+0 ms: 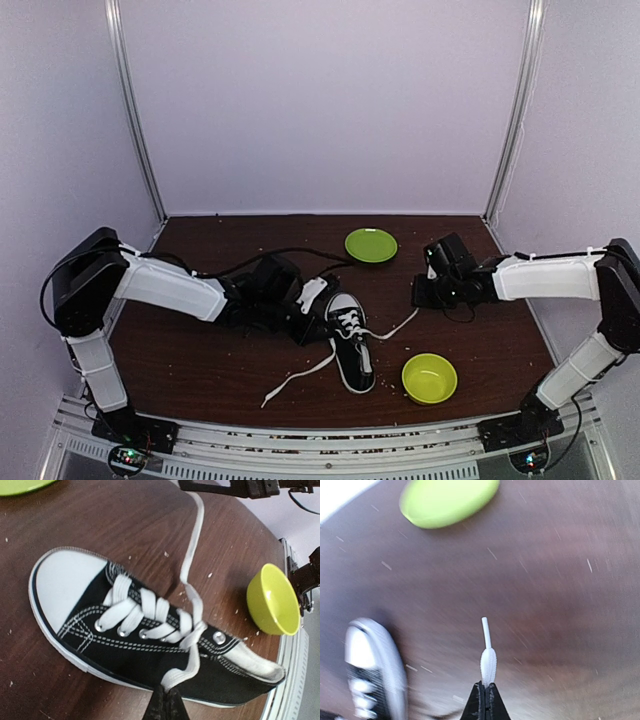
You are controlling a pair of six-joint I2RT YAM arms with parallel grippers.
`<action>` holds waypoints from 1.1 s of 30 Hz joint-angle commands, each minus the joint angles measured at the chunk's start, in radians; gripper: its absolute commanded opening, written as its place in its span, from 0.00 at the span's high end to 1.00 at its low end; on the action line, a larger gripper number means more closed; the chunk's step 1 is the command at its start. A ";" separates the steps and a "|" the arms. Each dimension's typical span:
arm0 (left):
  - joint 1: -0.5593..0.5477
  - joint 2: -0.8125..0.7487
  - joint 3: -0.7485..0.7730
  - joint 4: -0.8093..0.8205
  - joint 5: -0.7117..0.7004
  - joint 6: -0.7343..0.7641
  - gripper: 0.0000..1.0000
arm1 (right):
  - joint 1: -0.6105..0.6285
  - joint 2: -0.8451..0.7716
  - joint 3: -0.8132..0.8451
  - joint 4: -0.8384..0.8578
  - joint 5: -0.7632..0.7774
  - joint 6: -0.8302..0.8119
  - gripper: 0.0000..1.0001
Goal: Tie the shoes
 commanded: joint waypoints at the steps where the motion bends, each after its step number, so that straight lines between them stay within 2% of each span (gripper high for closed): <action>1: -0.023 -0.069 -0.013 0.170 -0.036 -0.054 1.00 | 0.004 0.035 0.155 -0.019 -0.033 -0.030 1.00; 8: -0.034 -0.062 -0.014 0.184 -0.026 -0.053 1.00 | 0.138 0.174 0.521 -0.123 -0.149 -0.056 1.00; 11: -0.041 -0.074 -0.014 0.180 -0.026 -0.045 1.00 | 0.190 0.175 0.587 -0.125 -0.240 -0.075 1.00; 13: -0.046 -0.080 -0.013 0.180 -0.024 -0.043 1.00 | 0.198 0.155 0.581 -0.114 -0.290 -0.081 0.91; 16: -0.053 -0.080 -0.006 0.174 -0.021 -0.045 1.00 | 0.187 0.087 0.520 -0.111 -0.201 -0.093 0.51; 17: -0.055 -0.078 -0.003 0.174 -0.021 -0.048 1.00 | 0.173 0.067 0.496 -0.114 -0.174 -0.093 0.44; 20: -0.055 -0.070 0.009 0.167 -0.021 -0.062 1.00 | 0.105 0.000 0.373 -0.052 -0.190 -0.083 0.32; 23: -0.055 -0.067 0.020 0.159 -0.017 -0.077 1.00 | 0.077 -0.074 0.259 0.015 -0.182 -0.113 0.29; 27: -0.055 -0.038 0.109 0.022 -0.051 -0.106 1.00 | 0.081 -0.175 0.046 0.201 -0.257 -0.213 0.31; 30: -0.054 -0.006 0.167 -0.052 -0.078 -0.137 1.00 | 0.124 -0.232 -0.140 0.418 -0.339 -0.258 0.32; 33: -0.053 0.016 0.186 -0.060 -0.065 -0.159 1.00 | 0.195 -0.236 -0.233 0.504 -0.315 -0.283 0.35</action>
